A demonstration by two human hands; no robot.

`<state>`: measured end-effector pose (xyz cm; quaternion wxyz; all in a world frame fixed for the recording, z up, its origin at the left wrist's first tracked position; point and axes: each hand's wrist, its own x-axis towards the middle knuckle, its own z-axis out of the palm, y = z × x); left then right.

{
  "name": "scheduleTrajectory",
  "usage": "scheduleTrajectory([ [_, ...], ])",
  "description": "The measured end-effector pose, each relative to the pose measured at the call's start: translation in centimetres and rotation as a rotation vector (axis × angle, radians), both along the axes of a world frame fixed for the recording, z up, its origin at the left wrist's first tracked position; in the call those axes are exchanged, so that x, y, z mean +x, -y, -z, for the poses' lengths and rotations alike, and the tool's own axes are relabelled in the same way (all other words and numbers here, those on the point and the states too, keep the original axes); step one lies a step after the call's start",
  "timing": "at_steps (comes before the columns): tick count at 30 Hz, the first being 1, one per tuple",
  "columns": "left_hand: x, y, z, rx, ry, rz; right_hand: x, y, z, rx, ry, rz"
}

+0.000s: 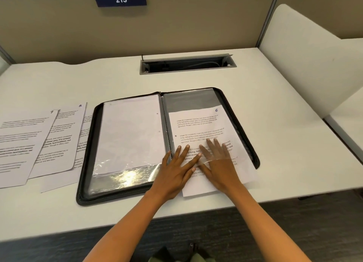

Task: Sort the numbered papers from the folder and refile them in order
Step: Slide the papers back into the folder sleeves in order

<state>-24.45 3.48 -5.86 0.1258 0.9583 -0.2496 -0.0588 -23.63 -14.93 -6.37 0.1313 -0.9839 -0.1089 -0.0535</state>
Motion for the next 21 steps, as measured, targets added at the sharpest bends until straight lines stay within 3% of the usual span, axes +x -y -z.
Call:
scheduleTrajectory([
  [4, -0.1, -0.1, -0.1, 0.013, 0.000, 0.004, -4.8, 0.4, 0.3, 0.077, 0.148, 0.026],
  [13, -0.1, 0.1, -0.2, 0.012, -0.004, 0.005, 0.0, -0.4, 0.7, -0.102, -0.154, 0.002],
  [21, -0.1, 0.1, -0.4, 0.036, 0.000, 0.005, 4.2, -1.0, 0.0, -0.174, -0.198, 0.006],
])
